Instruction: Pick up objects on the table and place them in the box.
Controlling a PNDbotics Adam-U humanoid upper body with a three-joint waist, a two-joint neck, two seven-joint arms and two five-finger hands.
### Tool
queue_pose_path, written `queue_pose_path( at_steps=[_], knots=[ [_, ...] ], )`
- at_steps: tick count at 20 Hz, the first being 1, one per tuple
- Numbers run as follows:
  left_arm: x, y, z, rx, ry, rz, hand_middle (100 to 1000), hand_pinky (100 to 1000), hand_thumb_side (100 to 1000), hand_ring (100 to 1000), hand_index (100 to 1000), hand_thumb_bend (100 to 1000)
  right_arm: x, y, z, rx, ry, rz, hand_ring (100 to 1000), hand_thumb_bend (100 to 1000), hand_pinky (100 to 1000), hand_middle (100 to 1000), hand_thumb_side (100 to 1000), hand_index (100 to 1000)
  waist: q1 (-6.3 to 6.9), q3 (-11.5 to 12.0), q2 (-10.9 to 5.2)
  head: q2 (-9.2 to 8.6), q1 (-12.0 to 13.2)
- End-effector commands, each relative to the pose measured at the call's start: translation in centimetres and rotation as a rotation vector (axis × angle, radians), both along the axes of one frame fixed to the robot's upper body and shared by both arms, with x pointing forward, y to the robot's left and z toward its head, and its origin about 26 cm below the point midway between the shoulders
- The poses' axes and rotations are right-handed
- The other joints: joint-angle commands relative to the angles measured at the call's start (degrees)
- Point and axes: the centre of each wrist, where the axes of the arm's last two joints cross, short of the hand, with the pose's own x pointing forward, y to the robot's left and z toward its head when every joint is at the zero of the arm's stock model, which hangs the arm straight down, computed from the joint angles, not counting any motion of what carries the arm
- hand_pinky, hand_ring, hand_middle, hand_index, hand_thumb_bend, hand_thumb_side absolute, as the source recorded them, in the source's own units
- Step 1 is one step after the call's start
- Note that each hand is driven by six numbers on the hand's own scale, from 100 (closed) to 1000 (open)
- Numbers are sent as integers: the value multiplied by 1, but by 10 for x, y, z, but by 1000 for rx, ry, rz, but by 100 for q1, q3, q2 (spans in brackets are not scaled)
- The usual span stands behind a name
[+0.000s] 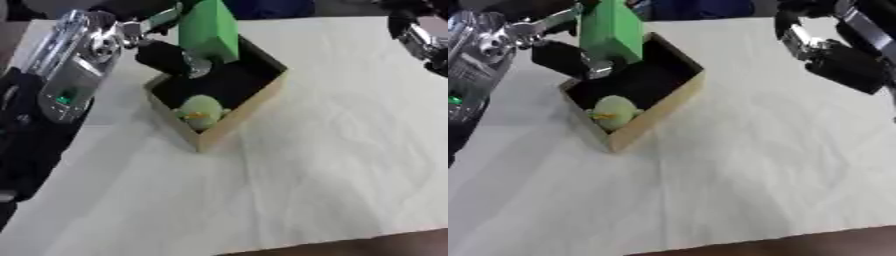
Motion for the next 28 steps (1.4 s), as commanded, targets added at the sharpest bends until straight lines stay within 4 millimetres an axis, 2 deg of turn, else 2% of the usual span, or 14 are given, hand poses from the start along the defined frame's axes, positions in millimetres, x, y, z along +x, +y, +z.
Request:
queue_pose_path(
  at_steps=[1,3,5,6,8,14,18,20,22,23,26,28],
  knots=[
    [5,-1,0,25,11,-16,733,605,746,774,863,600,-4,0,8,-5,-26,7,869,100,881,797,934,903,-2,-17,-100,-62,15],
    [9,1,-5,47,34,-10,748,616,751,785,872,669,-4,0,8,-3,-26,6,869,100,881,797,935,904,2,-17,-100,-66,0],
    [13,4,-8,69,45,16,775,645,761,813,886,818,-4,0,8,-2,-25,5,869,101,882,797,935,904,4,-11,-102,-69,-16],
    [14,6,-10,80,46,32,779,661,787,826,889,932,-4,0,8,-1,-25,5,869,102,882,797,937,904,4,-9,-103,-71,-21],
    [16,8,-12,101,44,66,786,686,818,843,896,1000,-4,0,8,1,-24,5,869,103,882,797,939,904,3,-7,-105,-77,-25],
    [17,10,-14,127,35,96,793,694,820,852,903,1000,-4,-1,6,5,-22,0,869,108,882,797,942,904,-12,-9,-112,-72,-27],
    [14,11,-13,119,16,100,789,682,824,845,900,938,-3,-2,6,8,-21,-3,869,110,882,797,943,904,-26,-5,-115,-61,-18],
    [10,12,-8,90,-13,90,783,666,835,833,893,864,-3,-3,6,10,-20,-7,869,110,883,797,943,904,-35,3,-120,-48,-27],
    [3,12,0,44,-59,76,777,646,864,818,887,828,-3,-3,5,11,-20,-10,869,110,882,797,943,904,-41,13,-124,-36,-43],
    [-4,14,7,7,-98,65,767,624,882,803,878,732,-3,-4,5,12,-20,-13,869,109,882,797,943,904,-45,23,-127,-30,-60],
    [-30,19,29,-117,-240,42,755,588,939,772,866,537,-3,-5,5,16,-24,-20,870,101,882,796,944,903,-49,57,-141,2,-111],
    [-50,24,36,-205,-307,21,749,575,929,755,858,486,-4,-6,6,25,-34,-29,869,100,881,793,947,902,-47,89,-152,20,-138]
  ],
)
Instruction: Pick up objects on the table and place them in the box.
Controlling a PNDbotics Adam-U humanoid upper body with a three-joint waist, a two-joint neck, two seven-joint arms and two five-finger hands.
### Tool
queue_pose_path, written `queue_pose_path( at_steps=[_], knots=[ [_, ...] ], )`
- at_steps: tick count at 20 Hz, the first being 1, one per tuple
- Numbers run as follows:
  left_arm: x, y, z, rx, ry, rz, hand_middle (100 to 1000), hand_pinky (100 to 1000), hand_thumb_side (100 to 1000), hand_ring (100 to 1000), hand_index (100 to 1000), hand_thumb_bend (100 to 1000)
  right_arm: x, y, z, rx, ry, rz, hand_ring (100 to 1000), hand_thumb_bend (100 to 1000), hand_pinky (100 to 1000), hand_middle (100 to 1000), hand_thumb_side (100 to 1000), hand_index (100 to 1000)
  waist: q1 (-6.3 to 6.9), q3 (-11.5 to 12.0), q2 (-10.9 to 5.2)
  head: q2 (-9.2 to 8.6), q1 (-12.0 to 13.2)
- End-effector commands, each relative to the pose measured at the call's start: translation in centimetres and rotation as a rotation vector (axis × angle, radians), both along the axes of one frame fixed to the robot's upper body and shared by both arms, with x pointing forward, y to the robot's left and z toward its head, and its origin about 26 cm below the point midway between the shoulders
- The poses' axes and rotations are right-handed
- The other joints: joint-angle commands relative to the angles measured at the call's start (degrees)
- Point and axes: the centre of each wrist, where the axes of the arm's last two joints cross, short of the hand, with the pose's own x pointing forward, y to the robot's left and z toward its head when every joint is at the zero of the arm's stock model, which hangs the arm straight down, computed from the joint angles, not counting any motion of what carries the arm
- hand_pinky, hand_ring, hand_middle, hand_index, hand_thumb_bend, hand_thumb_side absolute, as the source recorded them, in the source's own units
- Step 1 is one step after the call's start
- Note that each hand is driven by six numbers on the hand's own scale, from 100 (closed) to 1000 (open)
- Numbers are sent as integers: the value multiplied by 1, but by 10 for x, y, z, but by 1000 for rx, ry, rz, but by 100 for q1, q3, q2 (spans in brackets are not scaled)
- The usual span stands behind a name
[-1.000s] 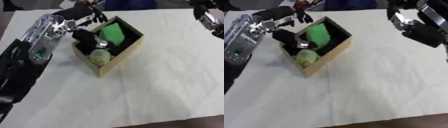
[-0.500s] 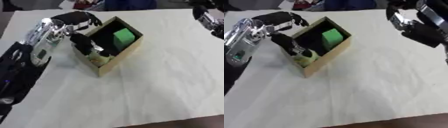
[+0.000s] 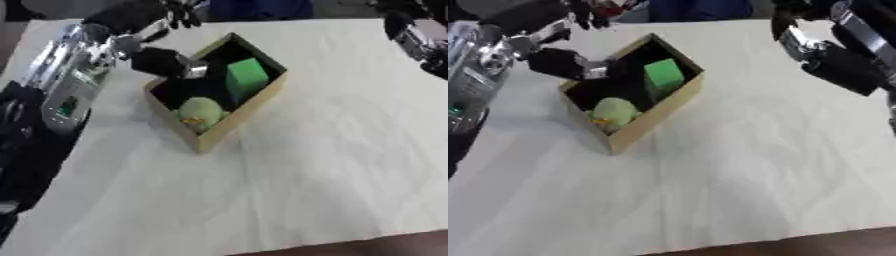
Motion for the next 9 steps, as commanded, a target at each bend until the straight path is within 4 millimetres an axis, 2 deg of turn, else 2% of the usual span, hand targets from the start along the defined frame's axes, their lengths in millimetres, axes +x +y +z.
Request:
queue_pose_path(
  at_steps=[1,4,9],
  knots=[
    [-34,13,24,-134,-152,-23,746,566,933,746,854,466,-4,-4,9,11,-44,-20,869,100,881,792,946,901,-15,33,-149,26,-53],
    [-61,28,20,-315,-225,1,742,529,972,711,849,440,-5,-4,9,38,-64,-23,870,100,884,789,948,904,-41,89,-157,37,-69],
    [-67,62,3,-625,-366,122,731,504,1000,682,839,444,-7,-7,8,124,-92,-24,873,100,891,782,974,913,-107,178,-169,46,-61]
  ],
)
